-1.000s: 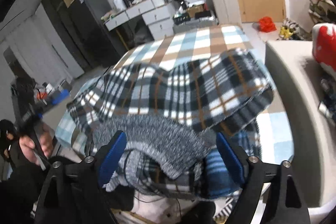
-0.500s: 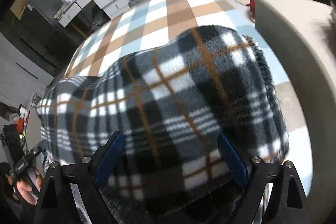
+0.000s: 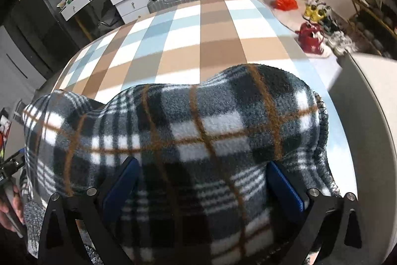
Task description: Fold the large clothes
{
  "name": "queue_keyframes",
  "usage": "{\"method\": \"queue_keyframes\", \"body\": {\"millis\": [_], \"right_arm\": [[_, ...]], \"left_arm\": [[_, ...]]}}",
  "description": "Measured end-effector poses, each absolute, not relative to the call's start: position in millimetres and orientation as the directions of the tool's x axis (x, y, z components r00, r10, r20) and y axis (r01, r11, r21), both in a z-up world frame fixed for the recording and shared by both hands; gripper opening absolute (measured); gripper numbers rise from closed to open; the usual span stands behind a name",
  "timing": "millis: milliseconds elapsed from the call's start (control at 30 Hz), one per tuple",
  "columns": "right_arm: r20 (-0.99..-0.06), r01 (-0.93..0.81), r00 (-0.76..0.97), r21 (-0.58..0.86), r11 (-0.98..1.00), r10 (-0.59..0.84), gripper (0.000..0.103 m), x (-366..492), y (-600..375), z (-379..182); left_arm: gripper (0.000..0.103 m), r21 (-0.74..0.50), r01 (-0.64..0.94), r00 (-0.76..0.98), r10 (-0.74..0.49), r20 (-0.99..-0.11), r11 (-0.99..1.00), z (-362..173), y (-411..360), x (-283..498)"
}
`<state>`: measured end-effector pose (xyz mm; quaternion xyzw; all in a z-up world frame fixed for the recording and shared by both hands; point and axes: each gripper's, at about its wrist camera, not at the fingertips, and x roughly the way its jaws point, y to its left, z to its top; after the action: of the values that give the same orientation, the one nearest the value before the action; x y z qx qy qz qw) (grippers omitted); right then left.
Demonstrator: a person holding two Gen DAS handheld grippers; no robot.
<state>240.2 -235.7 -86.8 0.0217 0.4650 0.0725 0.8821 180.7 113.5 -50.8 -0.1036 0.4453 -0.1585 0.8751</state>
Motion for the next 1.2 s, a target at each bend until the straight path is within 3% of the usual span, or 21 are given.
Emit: {"method": "queue_keyframes", "body": {"millis": [167,367,467,600,733,900,967,1200], "right_arm": [[-0.799,-0.131,0.587,0.062,0.989,0.128,0.103,273,-228,-83],[-0.786,-0.163,0.611,-0.016,0.986,0.088,0.101,237,-239,-72],[-0.754,-0.144,0.645,0.043,0.989,0.127,0.101,204,-245,-51],[-0.668,-0.251,0.678,0.182,0.951,0.307,0.102,157,-225,-17],[-0.679,-0.319,0.616,0.248,0.915,0.399,0.102,136,-187,-28],[-0.785,-0.269,0.548,0.159,0.950,0.287,0.102,136,-156,-86],[-0.808,-0.269,0.543,0.090,0.959,0.228,0.102,134,-155,-102],[-0.765,-0.325,0.580,0.099,0.941,0.281,0.101,130,-152,-53]], "left_arm": [[0.076,-0.259,0.178,0.549,-0.314,-0.774,0.949,-50,112,181],[0.076,-0.156,0.240,0.530,-0.264,-0.806,0.958,-66,110,122],[0.076,-0.205,0.199,0.546,-0.282,-0.789,0.958,-49,120,94],[0.076,-0.253,0.274,0.595,-0.370,-0.713,0.928,-16,102,49],[0.076,-0.288,0.362,0.566,-0.454,-0.687,0.887,-13,62,27],[0.076,-0.280,0.319,0.505,-0.412,-0.758,0.906,-63,48,34],[0.076,-0.376,0.277,0.439,-0.464,-0.769,0.884,-85,61,33],[0.076,-0.355,0.296,0.527,-0.462,-0.714,0.887,-53,74,15]]}}
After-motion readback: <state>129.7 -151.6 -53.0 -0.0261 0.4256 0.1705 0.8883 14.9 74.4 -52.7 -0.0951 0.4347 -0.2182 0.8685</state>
